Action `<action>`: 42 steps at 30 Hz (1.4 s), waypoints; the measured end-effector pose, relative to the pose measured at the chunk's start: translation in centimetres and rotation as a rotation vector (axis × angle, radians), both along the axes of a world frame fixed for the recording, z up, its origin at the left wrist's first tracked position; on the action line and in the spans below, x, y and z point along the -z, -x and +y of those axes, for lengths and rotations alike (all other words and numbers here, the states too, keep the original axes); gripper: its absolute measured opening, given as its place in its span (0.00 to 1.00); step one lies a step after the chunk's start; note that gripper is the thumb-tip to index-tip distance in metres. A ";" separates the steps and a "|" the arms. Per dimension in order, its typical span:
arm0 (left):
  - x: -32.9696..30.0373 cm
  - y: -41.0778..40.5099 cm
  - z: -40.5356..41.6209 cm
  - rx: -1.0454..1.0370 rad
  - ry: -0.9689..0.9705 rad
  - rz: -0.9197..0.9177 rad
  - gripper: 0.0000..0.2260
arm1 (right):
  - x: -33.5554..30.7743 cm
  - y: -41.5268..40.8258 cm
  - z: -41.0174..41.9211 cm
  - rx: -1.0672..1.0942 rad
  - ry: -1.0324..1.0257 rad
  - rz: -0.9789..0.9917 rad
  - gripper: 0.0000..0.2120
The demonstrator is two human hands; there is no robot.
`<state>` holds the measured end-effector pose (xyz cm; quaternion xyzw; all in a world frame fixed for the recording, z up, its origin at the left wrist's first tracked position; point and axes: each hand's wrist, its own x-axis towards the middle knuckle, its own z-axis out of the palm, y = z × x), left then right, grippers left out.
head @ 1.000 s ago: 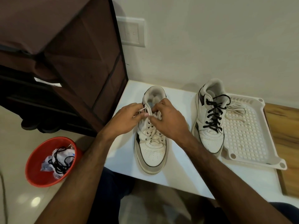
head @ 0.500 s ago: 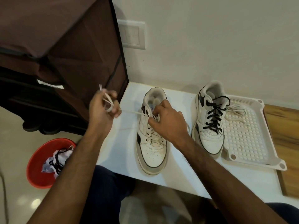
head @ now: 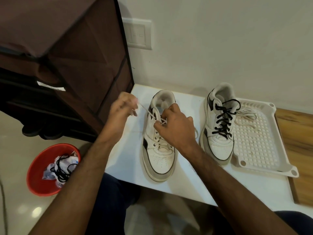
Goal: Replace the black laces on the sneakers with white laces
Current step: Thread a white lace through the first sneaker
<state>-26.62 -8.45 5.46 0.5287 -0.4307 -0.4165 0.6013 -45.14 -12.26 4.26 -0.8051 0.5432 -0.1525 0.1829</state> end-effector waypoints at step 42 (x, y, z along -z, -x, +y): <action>-2.7 0.4 1.9 -0.366 0.130 -0.321 0.06 | -2.0 9.0 -1.4 0.146 -0.239 -0.606 0.07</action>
